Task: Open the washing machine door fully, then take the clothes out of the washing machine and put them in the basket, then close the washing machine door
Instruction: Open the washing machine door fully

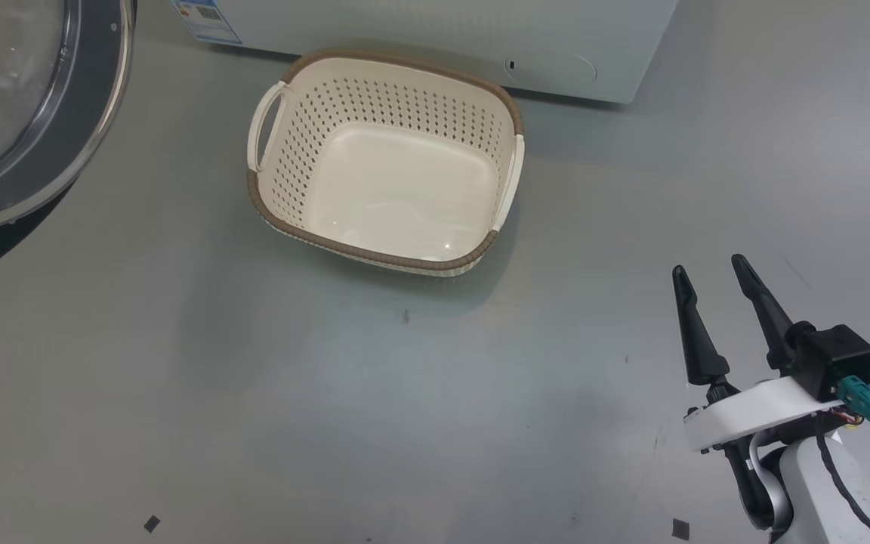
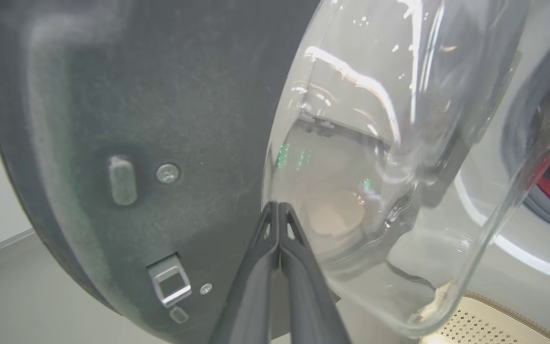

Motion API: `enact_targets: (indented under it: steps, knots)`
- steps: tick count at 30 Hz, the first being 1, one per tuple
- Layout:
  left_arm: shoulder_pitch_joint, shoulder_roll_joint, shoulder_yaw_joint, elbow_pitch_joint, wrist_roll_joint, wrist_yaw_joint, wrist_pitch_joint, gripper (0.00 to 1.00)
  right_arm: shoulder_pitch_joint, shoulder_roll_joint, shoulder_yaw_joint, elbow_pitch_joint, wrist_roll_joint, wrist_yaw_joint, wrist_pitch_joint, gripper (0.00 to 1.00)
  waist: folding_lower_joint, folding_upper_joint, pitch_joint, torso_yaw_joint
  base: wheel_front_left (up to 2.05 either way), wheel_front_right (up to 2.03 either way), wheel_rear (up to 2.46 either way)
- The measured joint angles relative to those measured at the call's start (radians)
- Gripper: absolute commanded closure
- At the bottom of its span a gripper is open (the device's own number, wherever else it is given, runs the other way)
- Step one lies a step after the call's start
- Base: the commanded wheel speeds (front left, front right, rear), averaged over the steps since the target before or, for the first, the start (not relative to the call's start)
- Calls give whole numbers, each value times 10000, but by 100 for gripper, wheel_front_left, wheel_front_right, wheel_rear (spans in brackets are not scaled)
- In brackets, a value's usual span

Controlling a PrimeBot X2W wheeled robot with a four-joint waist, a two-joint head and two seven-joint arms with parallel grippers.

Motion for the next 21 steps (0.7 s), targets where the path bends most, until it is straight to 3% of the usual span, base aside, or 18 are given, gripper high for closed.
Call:
enact_targets:
  steps: [21]
  knots:
    - [1068,-688,-1546,-368,1047,-326,-48,100,251,477,-353,708,539,0,-173,0,0,0,-2191,-313,0,0,0]
